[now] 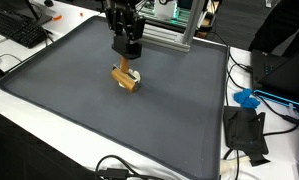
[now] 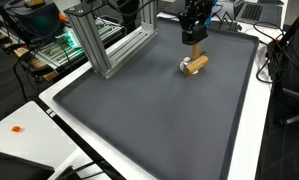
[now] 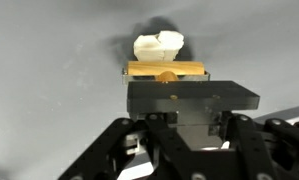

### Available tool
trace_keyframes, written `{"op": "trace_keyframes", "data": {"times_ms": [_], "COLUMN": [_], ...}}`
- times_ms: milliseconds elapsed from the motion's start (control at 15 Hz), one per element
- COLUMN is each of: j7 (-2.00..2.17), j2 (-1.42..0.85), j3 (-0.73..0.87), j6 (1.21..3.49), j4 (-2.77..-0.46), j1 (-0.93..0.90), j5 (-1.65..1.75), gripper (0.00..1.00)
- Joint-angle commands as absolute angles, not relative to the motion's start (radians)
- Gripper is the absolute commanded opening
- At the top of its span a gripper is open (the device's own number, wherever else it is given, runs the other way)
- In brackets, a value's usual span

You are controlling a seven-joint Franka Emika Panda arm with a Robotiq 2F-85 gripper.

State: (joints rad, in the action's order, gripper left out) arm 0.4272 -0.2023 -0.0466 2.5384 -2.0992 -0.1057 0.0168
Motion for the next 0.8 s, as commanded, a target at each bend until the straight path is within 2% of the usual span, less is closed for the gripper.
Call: {"op": "trace_keyframes", "data": {"times_ms": [0,733], "j7": [0.365,0.297], "j2": [-0.203,-0.201], "j3": [-0.053,-0.059], "j6": [2.425,2.321], "j4": [-2.095,-2.082], "j1": [-0.107,-0.106], "j5": [-0.011,-0.011], "gripper": [0.24,0.24]}}
